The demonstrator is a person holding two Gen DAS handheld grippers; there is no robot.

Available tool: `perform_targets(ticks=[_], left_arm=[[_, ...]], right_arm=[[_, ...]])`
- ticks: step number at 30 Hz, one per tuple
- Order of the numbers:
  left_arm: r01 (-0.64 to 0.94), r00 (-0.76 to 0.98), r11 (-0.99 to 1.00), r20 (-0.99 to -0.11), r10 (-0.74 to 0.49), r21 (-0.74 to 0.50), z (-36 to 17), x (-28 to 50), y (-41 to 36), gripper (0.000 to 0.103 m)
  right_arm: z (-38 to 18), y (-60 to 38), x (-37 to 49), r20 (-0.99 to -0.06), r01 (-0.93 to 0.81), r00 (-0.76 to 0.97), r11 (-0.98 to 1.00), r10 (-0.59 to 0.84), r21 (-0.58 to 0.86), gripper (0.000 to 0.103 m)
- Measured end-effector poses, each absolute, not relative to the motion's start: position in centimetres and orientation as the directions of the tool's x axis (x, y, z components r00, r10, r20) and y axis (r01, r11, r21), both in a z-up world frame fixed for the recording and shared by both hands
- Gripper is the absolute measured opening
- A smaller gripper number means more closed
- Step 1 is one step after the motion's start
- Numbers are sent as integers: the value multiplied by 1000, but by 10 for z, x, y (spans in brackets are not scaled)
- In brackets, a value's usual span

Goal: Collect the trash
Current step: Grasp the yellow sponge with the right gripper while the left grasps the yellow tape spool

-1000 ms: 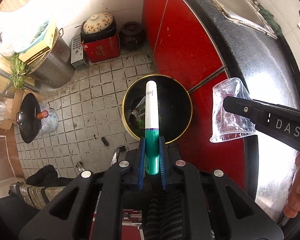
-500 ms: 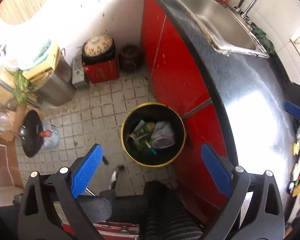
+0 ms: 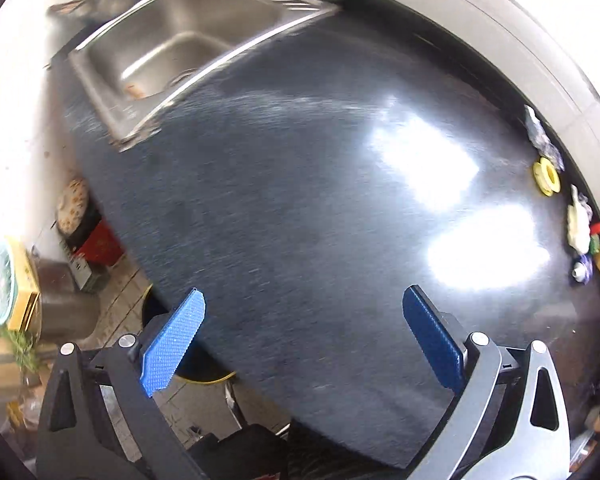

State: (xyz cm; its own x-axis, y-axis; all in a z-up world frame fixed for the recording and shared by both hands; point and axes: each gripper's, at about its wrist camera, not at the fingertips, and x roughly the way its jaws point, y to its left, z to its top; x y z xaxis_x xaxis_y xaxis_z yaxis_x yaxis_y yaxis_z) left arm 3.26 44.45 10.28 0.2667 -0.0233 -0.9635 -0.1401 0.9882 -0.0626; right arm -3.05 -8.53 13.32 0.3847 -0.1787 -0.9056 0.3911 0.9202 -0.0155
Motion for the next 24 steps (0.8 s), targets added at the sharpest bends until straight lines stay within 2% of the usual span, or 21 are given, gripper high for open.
perform_targets(ticks=[4,8,12,15,24], left_arm=[[24,267,995,-959,-100,-97,103,90,362,96],[165,298,984,-948,-113,-66,103,139,281,96],[219,260,974,-959,-114,-56,90,176,220,96],[258,260,966,-963,-72,-3,78,199,185,96],[282,236,958,-972,-19,50,42,235,142,96]], right_arm=[[126,-156,-78,-914,560,348,828,-210,22,96],[120,-175,-88,-918,602,340,797,-204,46,96],[110,-169,-64,-923,595,353,798,-153,95,96],[106,-164,-37,-917,589,374,799,-135,123,96],[89,-169,53,-905,513,396,855,-156,78,96]])
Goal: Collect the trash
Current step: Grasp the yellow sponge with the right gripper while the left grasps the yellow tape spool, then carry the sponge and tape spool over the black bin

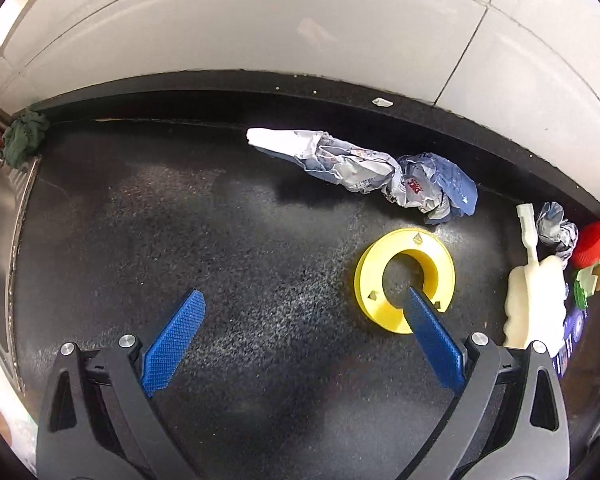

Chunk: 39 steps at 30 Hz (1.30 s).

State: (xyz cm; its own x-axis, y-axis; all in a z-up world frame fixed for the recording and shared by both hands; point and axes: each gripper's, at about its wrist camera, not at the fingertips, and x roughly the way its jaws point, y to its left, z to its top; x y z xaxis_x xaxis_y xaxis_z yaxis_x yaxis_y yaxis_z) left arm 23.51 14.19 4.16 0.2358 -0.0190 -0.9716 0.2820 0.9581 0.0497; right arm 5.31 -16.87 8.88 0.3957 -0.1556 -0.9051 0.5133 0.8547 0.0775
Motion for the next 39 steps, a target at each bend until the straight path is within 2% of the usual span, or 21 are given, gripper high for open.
perform_targets(ticks=[4,5,6,7,8,9,10,12,19,24,27,33,39], left_arm=[[308,249,944,-968,37,116,30,244,131,96],[310,254,940,-965,61,141,26,246,130,96],[308,266,944,-963,32,116,26,247,132,93],[309,269,949,-963,-15,71,27,248,134,73],[311,267,950,-961,-65,22,30,249,137,41],[310,274,950,-960,-47,42,34,249,138,17],[303,249,953,-967,-55,24,37,250,142,14],[268,204,963,-974,-96,-38,40,248,156,13],[219,237,975,-967,-89,-36,84,199,227,13],[200,277,980,-959,-61,-5,119,145,270,13],[142,306,990,-951,-31,14,132,122,310,13],[-43,345,999,-938,8,-8,156,73,400,13],[-271,343,963,-935,89,-8,165,-4,495,13]], right_arm=[[81,-168,74,-899,492,390,871,-199,20,96],[78,-167,78,-904,488,377,873,-200,11,91],[75,-168,80,-911,482,374,876,-176,29,64],[73,-170,80,-917,493,370,868,-149,58,59],[74,-174,77,-916,521,373,850,-145,77,58],[75,-178,73,-918,547,369,832,-141,92,55],[75,-182,69,-920,562,372,819,-126,115,53],[78,-186,59,-923,571,369,810,-107,134,52],[111,-187,9,-908,601,366,797,-207,61,50],[131,-169,-15,-889,584,410,808,-204,84,50],[144,-145,-17,-876,530,456,839,-156,126,50],[150,-21,38,-866,247,500,955,18,163,50],[145,139,81,-878,-87,451,986,163,139,50]])
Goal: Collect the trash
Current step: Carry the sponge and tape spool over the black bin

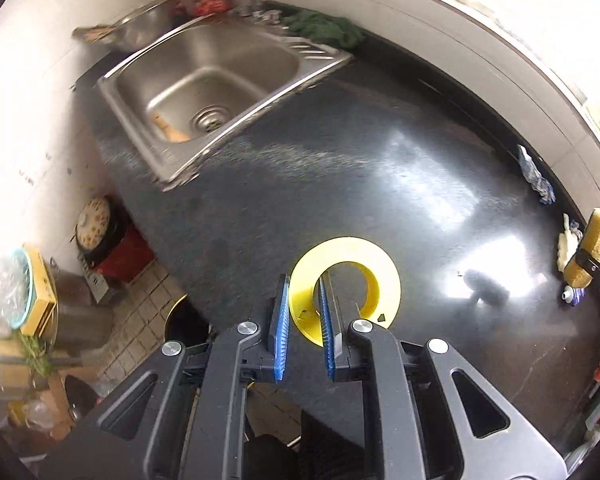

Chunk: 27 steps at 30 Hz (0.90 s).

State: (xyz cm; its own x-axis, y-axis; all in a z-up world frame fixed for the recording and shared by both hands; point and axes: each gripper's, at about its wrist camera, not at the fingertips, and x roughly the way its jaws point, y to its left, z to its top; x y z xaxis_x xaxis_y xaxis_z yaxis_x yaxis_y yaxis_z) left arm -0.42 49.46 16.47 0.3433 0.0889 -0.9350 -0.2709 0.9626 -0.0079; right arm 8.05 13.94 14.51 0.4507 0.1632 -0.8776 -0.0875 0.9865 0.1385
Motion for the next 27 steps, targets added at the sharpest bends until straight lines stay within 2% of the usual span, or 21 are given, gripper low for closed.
perform_targets(ticks=[7,12,19,27], left_arm=[[-543,269,839,-944,192,15,158,-112,591,13],[-685,200,728,-951,237,37,149,-186,637,13],[-767,169,641,-957,236,23,141,-229,660,13],[-769,172,639,-968,182,-17,114,-218,656,13]], right_arm=[[125,272,94,-900,-318,356,938,251,136,50],[131,348,68,-907,-468,294,873,302,139,50],[135,441,18,-917,-678,176,719,359,152,50],[127,487,-22,-930,-768,74,615,359,176,50]])
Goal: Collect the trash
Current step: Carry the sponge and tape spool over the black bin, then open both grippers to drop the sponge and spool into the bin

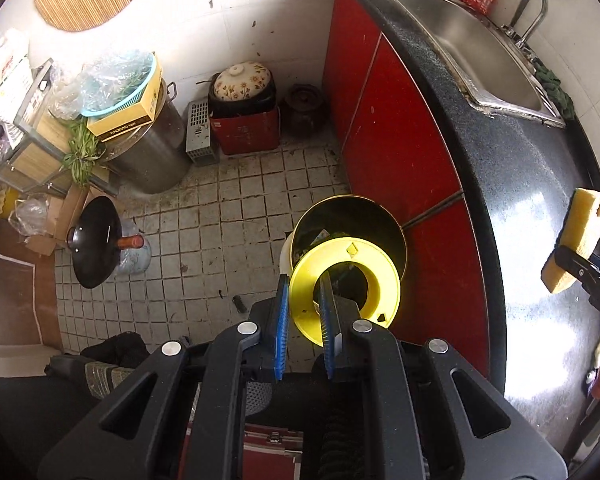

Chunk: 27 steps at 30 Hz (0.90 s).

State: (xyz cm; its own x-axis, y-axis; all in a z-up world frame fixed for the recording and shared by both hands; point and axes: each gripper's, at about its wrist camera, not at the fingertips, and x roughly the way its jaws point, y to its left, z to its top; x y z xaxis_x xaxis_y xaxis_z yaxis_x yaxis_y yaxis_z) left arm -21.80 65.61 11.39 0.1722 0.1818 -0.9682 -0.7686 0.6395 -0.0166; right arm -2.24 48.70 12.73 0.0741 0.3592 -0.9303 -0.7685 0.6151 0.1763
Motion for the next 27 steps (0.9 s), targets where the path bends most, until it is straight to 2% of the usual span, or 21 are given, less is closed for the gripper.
perform_targets(ticks=[8,12,13,14,15,16,19,21,24,27], left_arm=[[-748,181,661,-975,126,-53,94,-203,645,13],[-726,216,683,-969,116,-80,96,-195,642,18],[-716,231,692,-967,106,-95,98,-192,641,37],[-714,231,694,-967,110,-92,100,-189,640,77],[-717,236,693,-962,141,-74,106,-187,640,91],[-723,258,688,-949,184,-63,113,-188,639,95],[-731,269,681,-936,229,-44,127,-184,644,95],[-744,249,668,-933,262,-11,133,-180,648,95],[-749,243,663,-925,293,13,143,-170,650,96],[-727,258,687,-926,274,1,145,-152,643,96]], right_arm=[[116,501,-33,-936,-771,-18,592,352,237,50],[127,513,-29,-912,-742,-95,582,400,332,58],[132,517,-27,-901,-729,-115,581,418,363,64],[138,520,-25,-887,-715,-132,577,443,395,68],[147,521,-24,-874,-708,-133,572,468,414,78],[155,522,-22,-865,-708,-129,565,486,423,84],[174,517,-15,-850,-705,-114,561,515,434,93],[183,505,-6,-837,-684,-98,574,539,449,93],[195,468,14,-841,-662,26,640,541,391,96],[192,394,43,-853,-536,149,765,501,356,96]])
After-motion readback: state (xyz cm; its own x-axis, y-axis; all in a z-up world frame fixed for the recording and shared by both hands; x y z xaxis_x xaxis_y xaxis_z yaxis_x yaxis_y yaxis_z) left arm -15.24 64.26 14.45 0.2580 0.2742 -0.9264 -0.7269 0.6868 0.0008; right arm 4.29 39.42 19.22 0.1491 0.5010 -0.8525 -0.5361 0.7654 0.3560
